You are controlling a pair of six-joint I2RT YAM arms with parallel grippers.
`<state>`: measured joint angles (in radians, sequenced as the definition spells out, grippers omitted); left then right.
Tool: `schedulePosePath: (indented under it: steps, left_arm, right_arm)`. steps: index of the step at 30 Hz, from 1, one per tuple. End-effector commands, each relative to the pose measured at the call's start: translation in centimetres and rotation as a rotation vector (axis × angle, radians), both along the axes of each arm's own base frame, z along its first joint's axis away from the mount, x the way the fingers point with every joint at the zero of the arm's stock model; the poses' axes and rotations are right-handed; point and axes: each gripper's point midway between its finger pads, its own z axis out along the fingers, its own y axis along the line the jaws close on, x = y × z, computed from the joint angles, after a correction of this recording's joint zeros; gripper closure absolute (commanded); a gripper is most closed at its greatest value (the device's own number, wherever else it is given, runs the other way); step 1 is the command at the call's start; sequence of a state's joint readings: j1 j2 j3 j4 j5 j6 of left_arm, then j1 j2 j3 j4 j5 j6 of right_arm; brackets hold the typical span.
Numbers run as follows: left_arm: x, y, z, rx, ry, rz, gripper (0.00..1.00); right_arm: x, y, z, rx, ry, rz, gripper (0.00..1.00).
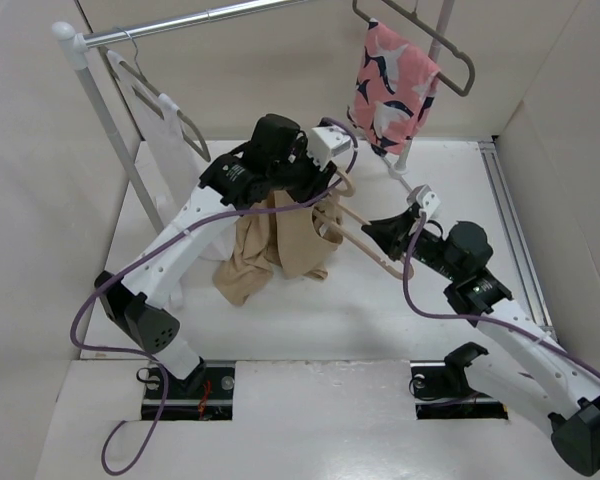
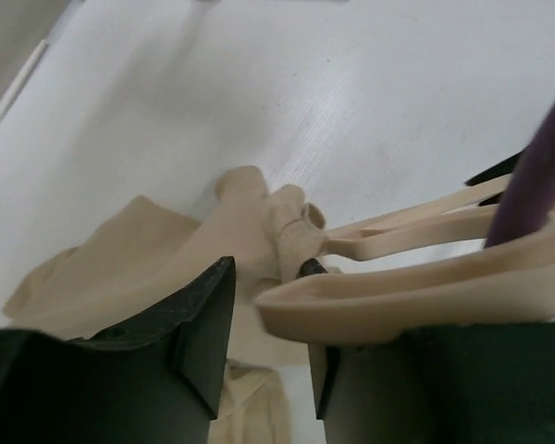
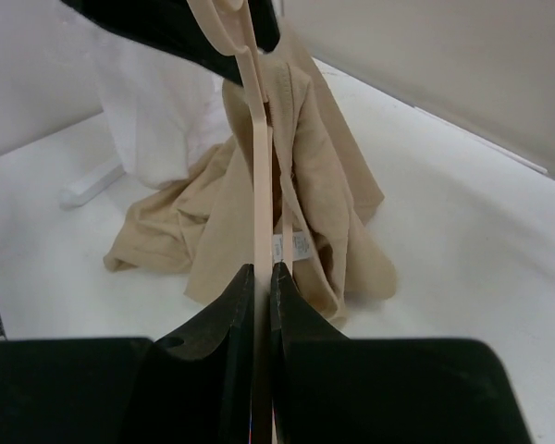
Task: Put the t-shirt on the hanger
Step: Place tshirt on hanger
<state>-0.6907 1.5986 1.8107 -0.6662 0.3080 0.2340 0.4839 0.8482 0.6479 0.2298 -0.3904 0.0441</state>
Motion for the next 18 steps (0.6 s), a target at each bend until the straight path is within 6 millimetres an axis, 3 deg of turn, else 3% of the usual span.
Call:
schedulePosePath:
  steps: [1,3,4,7,13,18]
  left_arm:
    - [-0.2,2.1,5.2,0.026,-0.271,-0.028,0.67]
    - [-0.4,3.2,6.2,0.044,-0.348,-0.032,0.58]
    - [-0.4,3.6,5.6,0.073,-0.356,-0.032,0.56]
    - [-0.2,4.7,6.4,0.099,-0.423,-0.013,0.52]
    - [2.2,7.2,5.8,0.167,-0.478,0.032,0.49]
    - [1.4,6.2,4.5,0.185,-0.501,-0.11,0.42]
  right_arm:
    - [-1.1,-0.2,3.0,0.05,-0.161,0.044,1.0]
    - [-1.3,-0.5,2.8,0.058,-0.174,0.033,1.0]
    - [-1.6,-0.6,2.1,0.055,-0.167,0.033,1.0]
    - [-1.9,-0.9,1.7,0.06,-0.175,0.022,1.0]
    - [-2.5,-1.1,1.7,0.053,-0.201,0.03,1.0]
    - [-2.7,-1.0,1.9,0.045,-0.209,0.049,1.0]
